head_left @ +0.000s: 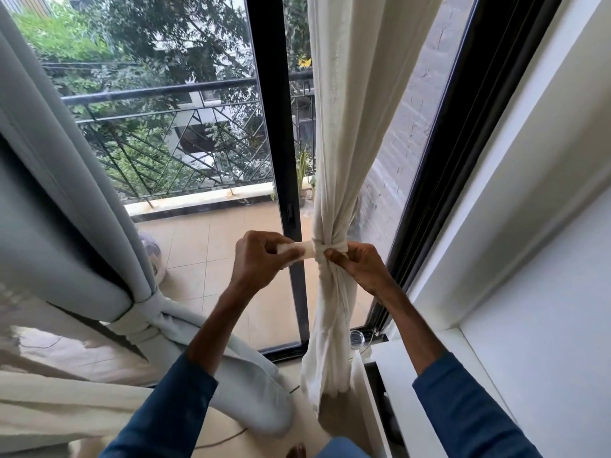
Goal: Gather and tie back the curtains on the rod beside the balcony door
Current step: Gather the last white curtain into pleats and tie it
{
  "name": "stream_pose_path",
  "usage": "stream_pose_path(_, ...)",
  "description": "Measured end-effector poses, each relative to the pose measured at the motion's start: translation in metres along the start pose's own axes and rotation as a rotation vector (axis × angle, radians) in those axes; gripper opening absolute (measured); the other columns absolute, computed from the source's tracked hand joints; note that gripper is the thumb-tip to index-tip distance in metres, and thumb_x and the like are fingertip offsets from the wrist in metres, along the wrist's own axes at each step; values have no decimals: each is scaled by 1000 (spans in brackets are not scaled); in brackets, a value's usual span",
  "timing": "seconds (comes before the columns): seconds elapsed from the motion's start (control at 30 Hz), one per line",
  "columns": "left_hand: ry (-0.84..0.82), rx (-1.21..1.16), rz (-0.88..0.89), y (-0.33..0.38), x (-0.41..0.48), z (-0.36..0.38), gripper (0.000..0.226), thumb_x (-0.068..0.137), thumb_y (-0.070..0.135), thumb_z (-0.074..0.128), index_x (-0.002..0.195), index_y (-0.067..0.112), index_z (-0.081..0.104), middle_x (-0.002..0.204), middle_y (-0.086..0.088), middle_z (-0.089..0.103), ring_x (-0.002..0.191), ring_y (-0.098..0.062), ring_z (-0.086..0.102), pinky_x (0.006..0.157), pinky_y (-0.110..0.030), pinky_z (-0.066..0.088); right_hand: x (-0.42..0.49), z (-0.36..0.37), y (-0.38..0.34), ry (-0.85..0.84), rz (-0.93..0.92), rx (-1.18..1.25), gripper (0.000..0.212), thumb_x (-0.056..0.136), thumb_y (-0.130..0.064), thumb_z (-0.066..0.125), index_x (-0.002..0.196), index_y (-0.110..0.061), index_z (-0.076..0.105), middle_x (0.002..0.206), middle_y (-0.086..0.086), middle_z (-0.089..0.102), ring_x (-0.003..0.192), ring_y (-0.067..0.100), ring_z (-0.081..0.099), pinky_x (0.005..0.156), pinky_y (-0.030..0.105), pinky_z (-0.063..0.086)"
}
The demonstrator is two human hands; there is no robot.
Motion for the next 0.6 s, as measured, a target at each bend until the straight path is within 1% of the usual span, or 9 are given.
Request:
stream_pose_path(0.03, 26, -12, 13, 6, -5, 3, 14, 76, 28, 87, 85, 19, 81, 62, 8, 72, 53, -7, 67, 52, -24, 53, 3, 1, 2, 25, -11, -12, 17, 84, -36, 77, 97, -26, 79, 97, 6, 79, 90, 12, 71, 85, 29, 56)
stream_pose_path(0.1, 59, -30, 68, 19, -15, 11, 19, 75, 26, 87, 92, 21, 80, 66, 9, 73, 56, -9, 69, 53, -22, 55, 10, 4, 9, 68, -33, -65, 33, 79, -55, 78, 94, -25, 80, 95, 22, 75, 84, 18, 67, 81, 38, 51)
stream_pose_path(0.2, 86, -33, 166, 34, -25, 25, 30, 78, 19, 85, 106, 22, 74, 70, 7, 74, 60, -9, 69, 59, -18, 57, 18, 8, 24, 99, -39, -139, 54, 80, -65, 73, 95, -13, 76, 90, 33, 68, 69, 39, 64, 72, 40, 44)
stream_pose_path(0.23, 77, -35, 189, 37, -27, 29, 30, 81, 18, 82, 110, 23, 73, 75, 7, 75, 65, -6, 71, 63, -16, 57, 17, 10, 22, 115, -53, -160, 52, 83, -64, 72, 95, -13, 75, 87, 30, 69, 69, 39, 65, 72, 39, 46)
stream_pose_path(0.3, 9, -34, 244, 42, -28, 33, 29, 88, 15, 75, 116, 21, 73, 93, 6, 77, 79, 1, 71, 71, -12, 57, 10, 13, 15, 143, -93, -207, 32, 90, -49, 68, 99, -20, 78, 86, 8, 77, 83, 20, 74, 76, 37, 55)
stream_pose_path(0.37, -68, 45, 306, 41, -28, 36, 32, 93, 9, 67, 124, 16, 70, 106, 2, 74, 89, -1, 70, 76, -11, 56, 6, 13, 10, 160, -114, -255, 20, 91, -37, 68, 102, -24, 79, 90, -5, 79, 88, 13, 75, 78, 36, 58)
stream_pose_path(0.43, -74, 166, 357, 34, -22, 37, 33, 94, 5, 63, 126, 10, 68, 109, -5, 70, 89, -9, 68, 77, -19, 60, 6, 12, 10, 165, -99, -298, 15, 91, -32, 70, 97, -22, 78, 84, -5, 77, 77, 7, 72, 71, 34, 56)
stream_pose_path(0.5, -27, 256, 387, 27, -16, 36, 25, 95, 11, 64, 120, 9, 71, 104, -7, 68, 84, -14, 66, 72, -31, 62, 6, 12, 10, 175, -81, -340, 9, 91, -26, 71, 89, -19, 77, 72, -6, 72, 61, -2, 58, 62, 28, 48)
stream_pose_path(0.6, 93, 383, 471, 27, -12, 37, 17, 94, 18, 68, 109, 12, 75, 98, -4, 60, 90, -16, 56, 67, -32, 57, 3, 16, 8, 200, -56, -376, 14, 90, -25, 71, 78, -19, 74, 60, -12, 64, 53, -4, 52, 57, 22, 42)
Point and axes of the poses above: each hand's wrist, its own x-axis towards the middle knuckle, its own z-axis out of the palm, y = z × x, the point moved 2 cm from there along x, towards the middle knuckle
